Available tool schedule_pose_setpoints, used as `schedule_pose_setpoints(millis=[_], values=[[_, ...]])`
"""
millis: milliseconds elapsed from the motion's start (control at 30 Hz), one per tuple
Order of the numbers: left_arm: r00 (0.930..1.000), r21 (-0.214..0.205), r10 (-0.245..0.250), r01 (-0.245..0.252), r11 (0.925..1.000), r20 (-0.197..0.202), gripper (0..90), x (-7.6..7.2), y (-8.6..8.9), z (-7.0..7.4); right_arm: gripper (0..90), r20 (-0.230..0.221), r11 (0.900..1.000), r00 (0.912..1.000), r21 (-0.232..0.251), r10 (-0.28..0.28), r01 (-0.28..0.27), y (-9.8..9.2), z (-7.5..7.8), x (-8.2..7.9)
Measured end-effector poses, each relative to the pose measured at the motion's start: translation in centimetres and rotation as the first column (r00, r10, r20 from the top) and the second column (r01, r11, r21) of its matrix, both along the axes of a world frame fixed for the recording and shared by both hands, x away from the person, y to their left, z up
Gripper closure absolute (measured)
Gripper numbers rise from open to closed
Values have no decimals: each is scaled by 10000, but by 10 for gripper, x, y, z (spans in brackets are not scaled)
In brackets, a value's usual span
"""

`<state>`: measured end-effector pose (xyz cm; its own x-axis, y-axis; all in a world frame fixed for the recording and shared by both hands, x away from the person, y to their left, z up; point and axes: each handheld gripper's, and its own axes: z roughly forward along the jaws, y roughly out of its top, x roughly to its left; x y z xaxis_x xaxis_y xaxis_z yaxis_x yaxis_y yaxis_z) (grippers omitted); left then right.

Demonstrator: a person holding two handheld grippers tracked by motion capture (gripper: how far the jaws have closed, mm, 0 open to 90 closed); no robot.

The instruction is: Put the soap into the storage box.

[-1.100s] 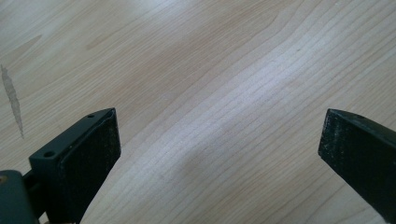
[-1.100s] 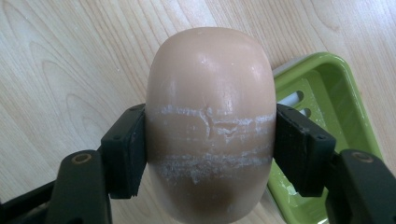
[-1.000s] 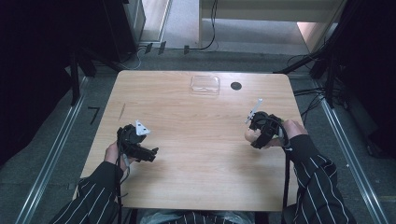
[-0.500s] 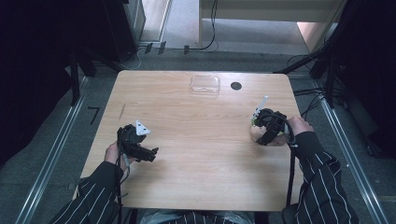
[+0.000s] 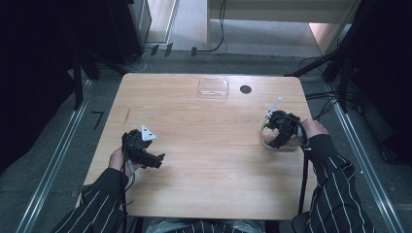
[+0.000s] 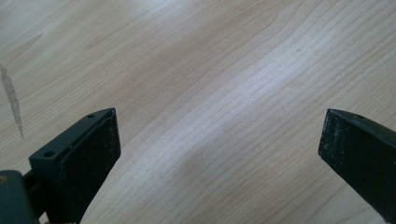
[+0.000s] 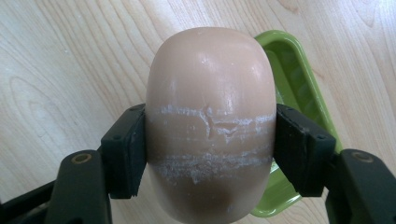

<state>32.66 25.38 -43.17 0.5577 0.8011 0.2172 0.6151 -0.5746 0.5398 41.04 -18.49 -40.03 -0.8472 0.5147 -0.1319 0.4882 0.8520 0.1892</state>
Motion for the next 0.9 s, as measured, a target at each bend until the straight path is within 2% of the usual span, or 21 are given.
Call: schedule_pose_setpoints(millis=[233,900], values=[[10000,8,15,-15,10000,-23,0,0,0,0,336,202,10000,9998,-71,-46,47,-5,0,5],[10000,24,18,-18,10000,-22,0,0,0,0,336,295,9996,9996,-267,3,5,-17,-5,19]])
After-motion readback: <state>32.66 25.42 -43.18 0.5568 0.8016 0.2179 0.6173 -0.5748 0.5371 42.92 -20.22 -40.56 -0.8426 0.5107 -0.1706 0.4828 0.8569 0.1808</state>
